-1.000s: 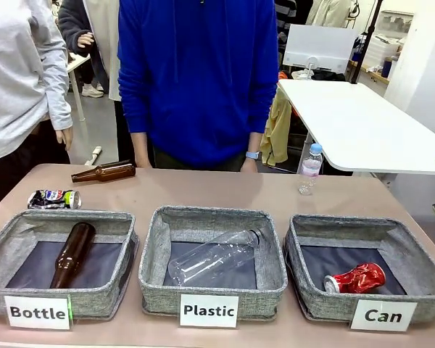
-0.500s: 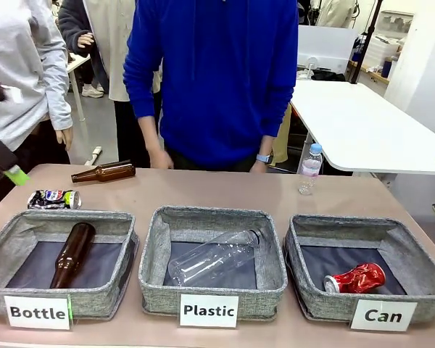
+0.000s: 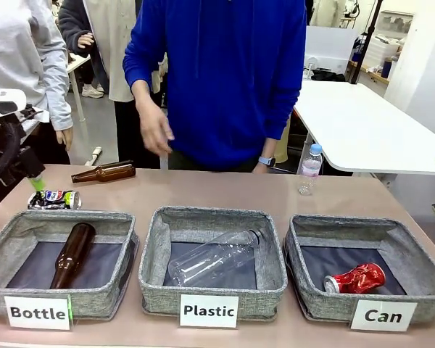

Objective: Sort the can waste into the basket.
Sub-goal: Pick up the can waste from the table and place it in the right Fabric basket.

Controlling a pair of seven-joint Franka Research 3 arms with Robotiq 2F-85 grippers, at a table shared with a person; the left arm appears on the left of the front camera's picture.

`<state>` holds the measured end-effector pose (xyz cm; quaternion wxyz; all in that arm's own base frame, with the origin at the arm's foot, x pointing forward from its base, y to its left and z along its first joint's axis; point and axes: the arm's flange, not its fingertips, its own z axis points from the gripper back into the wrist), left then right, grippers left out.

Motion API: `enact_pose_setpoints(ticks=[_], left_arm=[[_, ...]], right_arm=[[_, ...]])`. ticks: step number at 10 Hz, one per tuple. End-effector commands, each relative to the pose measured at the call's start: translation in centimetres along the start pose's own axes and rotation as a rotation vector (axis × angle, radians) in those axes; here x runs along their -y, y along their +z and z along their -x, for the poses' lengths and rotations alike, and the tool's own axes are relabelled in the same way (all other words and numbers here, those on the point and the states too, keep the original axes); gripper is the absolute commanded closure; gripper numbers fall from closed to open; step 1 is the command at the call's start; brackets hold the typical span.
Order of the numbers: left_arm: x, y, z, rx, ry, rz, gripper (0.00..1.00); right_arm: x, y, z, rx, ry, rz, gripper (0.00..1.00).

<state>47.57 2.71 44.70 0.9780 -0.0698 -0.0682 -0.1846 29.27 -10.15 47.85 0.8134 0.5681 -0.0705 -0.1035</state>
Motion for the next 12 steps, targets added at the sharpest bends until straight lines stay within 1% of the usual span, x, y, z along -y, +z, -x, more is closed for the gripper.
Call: enact_pose_setpoints(ticks=[1,2,3,4,5,6,7,8,9,11,12], left_arm=[[1.8,0.3,0.7,-0.039,-0.082,-0.009,0.00],[0.0,0.0,0.0,0.000,0.000,0.000,0.00],[-1.2,-0.2,-2.2,-0.049,-0.060,0.013,0.00],[-3.7,-1.0,-5.0,-0.068,-0.008,0.041,0.00],[-5.0,-0.1,-3.3,-0.086,-0.099,0.157,0.00],[-7.1,2.5,0.3,-0.052,-0.163,0.226,0.00],[-9.9,5.9,5.7,0.018,-0.174,0.270,0.00],[-12.6,8.5,11.4,0.120,-0.060,0.275,0.00],[-13.0,9.0,14.4,0.151,-0.049,0.298,0.00],[-12.6,7.4,15.7,0.172,-0.049,0.295,0.00],[-12.8,7.2,16.6,0.184,-0.030,0.272,0.00]], right_arm=[[-0.1,0.1,-0.2,0.017,0.012,-0.002,0.00],[-0.1,0.1,-0.2,0.017,0.012,-0.002,0.00],[-0.1,0.1,-0.2,0.017,0.012,-0.002,0.00],[-0.1,0.1,-0.2,0.017,0.012,-0.002,0.00],[-0.1,0.1,-0.2,0.017,0.012,-0.002,0.00],[-0.1,0.1,-0.2,0.017,0.012,-0.002,0.00],[-0.1,0.1,-0.2,0.017,0.012,-0.002,0.00],[-0.1,0.1,-0.2,0.017,0.012,-0.002,0.00],[-0.1,0.1,-0.2,0.017,0.012,-0.002,0.00],[-0.1,0.1,-0.2,0.017,0.012,-0.002,0.00],[-0.1,0.1,-0.2,0.017,0.012,-0.002,0.00]])
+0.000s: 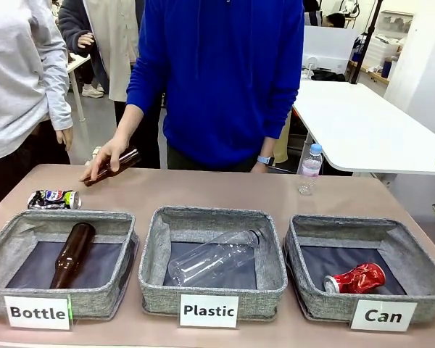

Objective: Sort the can waste into the basket.
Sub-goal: Pick up the can waste from the table and place it in the right Fabric basket.

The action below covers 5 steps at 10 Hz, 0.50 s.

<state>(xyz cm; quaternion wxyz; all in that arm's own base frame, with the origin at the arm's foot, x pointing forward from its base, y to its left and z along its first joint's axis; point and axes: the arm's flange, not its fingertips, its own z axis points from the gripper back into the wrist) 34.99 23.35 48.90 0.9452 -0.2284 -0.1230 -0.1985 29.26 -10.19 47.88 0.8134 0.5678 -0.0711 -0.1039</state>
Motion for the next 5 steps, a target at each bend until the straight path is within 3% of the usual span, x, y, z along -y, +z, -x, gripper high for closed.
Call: enact_pose_setpoints(ticks=[1,3,5], left_arm=[[0.0,-1.8,-1.0,0.011,-0.018,-0.027,0.00],[-0.3,-2.2,-3.2,0.003,0.017,-0.027,0.00],[0.1,-5.2,-9.5,-0.009,0.014,-0.040,0.00]], right_arm=[[-0.1,0.1,-0.2,0.016,0.012,-0.002,0.00],[-0.1,0.1,-0.2,0.016,0.012,-0.002,0.00],[-0.1,0.1,-0.2,0.016,0.012,-0.002,0.00]])
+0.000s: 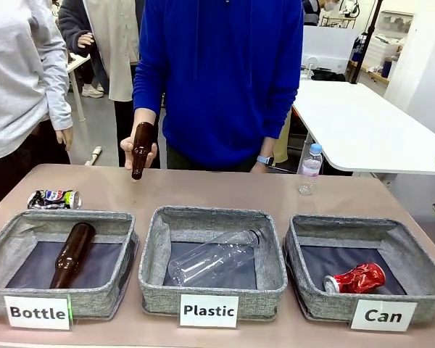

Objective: Sort the can waste into the basket.
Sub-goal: Pick up the can waste from the table and place it in the right Fabric basket.

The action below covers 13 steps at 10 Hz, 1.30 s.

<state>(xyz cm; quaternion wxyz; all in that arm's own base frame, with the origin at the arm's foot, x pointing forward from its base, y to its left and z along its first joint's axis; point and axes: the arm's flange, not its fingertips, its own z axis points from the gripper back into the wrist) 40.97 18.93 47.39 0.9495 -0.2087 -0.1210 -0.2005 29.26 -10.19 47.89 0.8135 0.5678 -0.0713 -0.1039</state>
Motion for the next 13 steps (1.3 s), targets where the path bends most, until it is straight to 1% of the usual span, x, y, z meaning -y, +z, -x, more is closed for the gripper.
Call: enact_pose_setpoints(ticks=[1,2,3,4,5,6,7,8,9,10,11,12,13], left_arm=[[0.3,-2.6,-6.6,-0.020,0.028,-0.027,0.00],[1.2,-4.1,-8.8,-0.043,0.021,-0.060,0.00],[1.8,-5.1,-10.4,-0.056,0.040,-0.120,0.00],[1.1,-3.5,-9.3,-0.082,-0.012,-0.052,0.00],[-0.6,-0.1,-5.9,-0.048,-0.056,0.042,0.00],[-3.4,4.3,-0.5,0.032,-0.024,0.087,0.00],[-5.1,7.5,4.2,0.038,-0.034,0.141,0.00],[-6.5,9.9,8.0,0.066,0.055,0.172,0.00],[-7.3,11.1,11.1,0.095,0.064,0.241,0.00],[-7.6,11.1,13.6,0.148,0.066,0.291,0.00],[-7.8,11.0,14.7,0.177,0.045,0.320,0.00],[-8.2,10.6,14.7,0.181,0.059,0.327,0.00],[-8.0,10.4,13.9,0.166,0.059,0.323,0.00]], right_arm=[[-0.1,0.1,-0.2,0.016,0.012,-0.002,0.00],[-0.1,0.1,-0.2,0.016,0.012,-0.002,0.00],[-0.1,0.1,-0.2,0.016,0.012,-0.002,0.00],[-0.1,0.1,-0.2,0.016,0.012,-0.002,0.00],[-0.1,0.1,-0.2,0.016,0.012,-0.002,0.00],[-0.1,0.1,-0.2,0.016,0.012,-0.002,0.00],[-0.1,0.1,-0.2,0.016,0.012,-0.002,0.00],[-0.1,0.1,-0.2,0.016,0.012,-0.002,0.00],[-0.1,0.1,-0.2,0.016,0.012,-0.002,0.00],[-0.1,0.1,-0.2,0.016,0.012,-0.002,0.00],[-0.1,0.1,-0.2,0.016,0.012,-0.002,0.00],[-0.1,0.1,-0.2,0.016,0.012,-0.002,0.00],[-0.1,0.1,-0.2,0.016,0.012,-0.002,0.00]])
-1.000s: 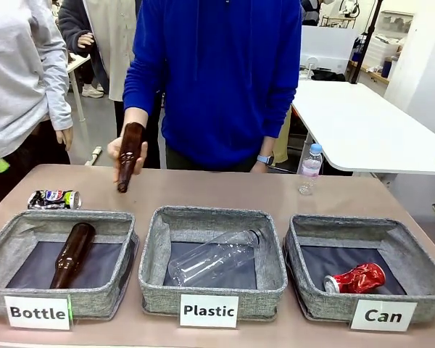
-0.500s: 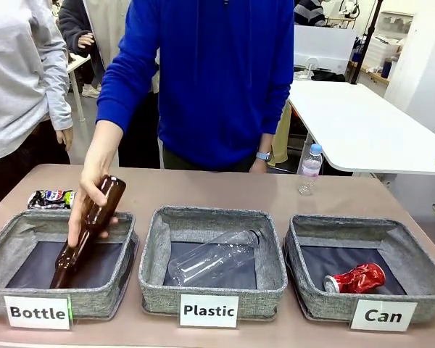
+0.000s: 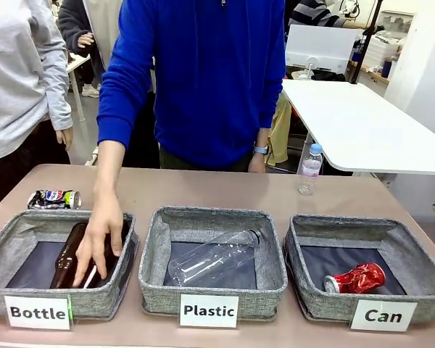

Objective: Sort the can waste into the basket.
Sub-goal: Pick up the can waste from the table and place it in the right Fabric basket.

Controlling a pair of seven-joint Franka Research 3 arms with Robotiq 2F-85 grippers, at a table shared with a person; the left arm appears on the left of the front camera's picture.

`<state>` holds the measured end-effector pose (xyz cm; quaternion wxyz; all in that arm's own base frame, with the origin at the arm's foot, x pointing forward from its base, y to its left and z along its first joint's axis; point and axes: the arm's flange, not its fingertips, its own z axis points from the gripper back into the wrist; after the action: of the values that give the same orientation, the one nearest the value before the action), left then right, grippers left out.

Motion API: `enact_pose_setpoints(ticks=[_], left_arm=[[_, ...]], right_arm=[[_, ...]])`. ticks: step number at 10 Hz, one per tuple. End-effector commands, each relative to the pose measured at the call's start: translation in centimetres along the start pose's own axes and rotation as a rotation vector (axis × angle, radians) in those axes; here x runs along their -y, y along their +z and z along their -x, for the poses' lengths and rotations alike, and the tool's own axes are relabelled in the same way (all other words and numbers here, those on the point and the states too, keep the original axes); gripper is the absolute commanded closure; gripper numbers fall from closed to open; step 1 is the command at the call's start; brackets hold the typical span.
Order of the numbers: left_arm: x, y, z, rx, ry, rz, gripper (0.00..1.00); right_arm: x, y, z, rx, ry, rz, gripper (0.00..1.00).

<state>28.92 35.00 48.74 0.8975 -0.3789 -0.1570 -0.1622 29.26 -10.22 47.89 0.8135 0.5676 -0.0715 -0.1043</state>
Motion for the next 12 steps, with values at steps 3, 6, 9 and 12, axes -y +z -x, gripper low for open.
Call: enact_pose_setpoints(ticks=[3,6,9,12], left_arm=[[-0.4,-0.8,-3.7,-0.061,-0.053,0.021,0.00],[0.2,-4.2,-6.1,-0.146,-0.078,0.036,0.00],[3.4,-10.0,-9.9,-0.325,-0.252,0.020,0.00],[7.2,-17.0,-14.1,-0.482,-0.396,-0.093,0.00]], right_arm=[[-0.1,0.1,-0.2,0.015,0.012,-0.002,0.00],[-0.1,0.1,-0.2,0.015,0.012,-0.002,0.00],[-0.1,0.1,-0.2,0.015,0.012,-0.002,0.00],[-0.1,0.1,-0.2,0.015,0.012,-0.002,0.00]])
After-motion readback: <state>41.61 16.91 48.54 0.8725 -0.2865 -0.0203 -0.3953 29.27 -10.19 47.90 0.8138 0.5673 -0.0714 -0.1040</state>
